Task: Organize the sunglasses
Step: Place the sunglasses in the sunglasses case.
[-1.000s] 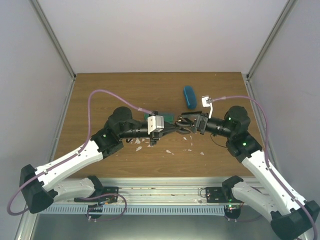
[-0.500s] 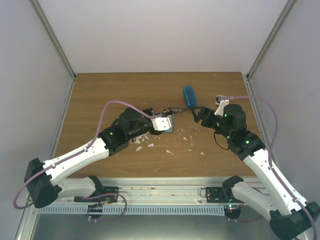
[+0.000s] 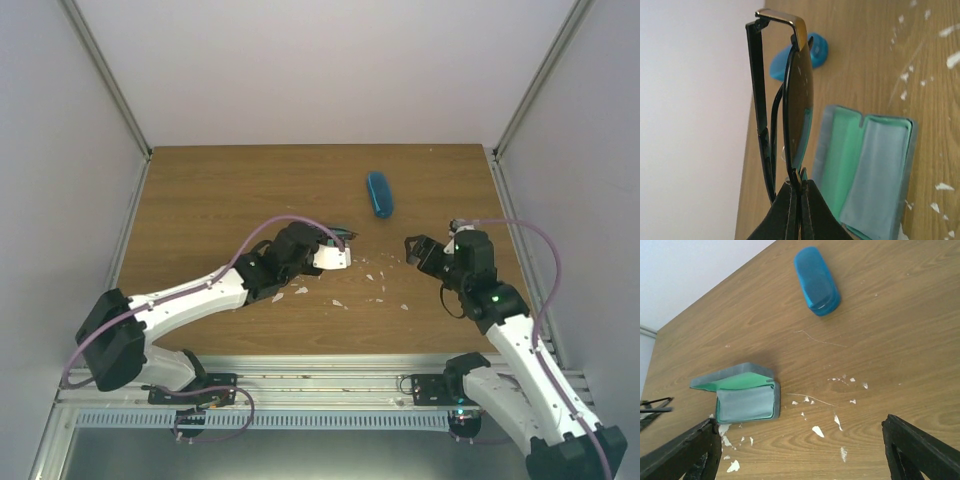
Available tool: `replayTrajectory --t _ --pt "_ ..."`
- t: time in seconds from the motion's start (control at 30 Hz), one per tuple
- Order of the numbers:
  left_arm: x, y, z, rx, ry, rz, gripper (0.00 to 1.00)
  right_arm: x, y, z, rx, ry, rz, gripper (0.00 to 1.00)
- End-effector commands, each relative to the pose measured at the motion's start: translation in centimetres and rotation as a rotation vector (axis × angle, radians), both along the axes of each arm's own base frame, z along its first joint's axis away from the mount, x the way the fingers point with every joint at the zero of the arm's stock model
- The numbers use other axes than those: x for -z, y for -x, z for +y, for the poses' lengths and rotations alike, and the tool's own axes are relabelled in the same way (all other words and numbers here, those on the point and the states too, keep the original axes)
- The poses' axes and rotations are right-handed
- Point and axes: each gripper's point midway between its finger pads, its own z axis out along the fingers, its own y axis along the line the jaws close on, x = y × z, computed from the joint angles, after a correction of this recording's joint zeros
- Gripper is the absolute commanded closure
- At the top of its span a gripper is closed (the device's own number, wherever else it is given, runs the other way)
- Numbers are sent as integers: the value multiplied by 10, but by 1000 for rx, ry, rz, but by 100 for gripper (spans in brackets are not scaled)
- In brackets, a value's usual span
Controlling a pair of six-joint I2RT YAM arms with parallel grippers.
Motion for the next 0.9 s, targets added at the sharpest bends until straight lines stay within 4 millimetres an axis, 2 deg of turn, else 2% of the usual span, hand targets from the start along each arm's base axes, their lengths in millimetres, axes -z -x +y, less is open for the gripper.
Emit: replayTrajectory --t 0.0,0.37,0.5,0.87 --pt "40 -7 9 -43 -160 5 100 5 6 -6 14 -6 3 12" --pt "112 -18 10 -41 -317 149 100 9 17 -12 25 -4 0 9" --pt "123 -25 13 -57 -325 191 100 10 19 -12 24 -9 -1 8" --pt "138 -33 16 -68 -383 197 100 16 21 -9 12 -30 13 8"
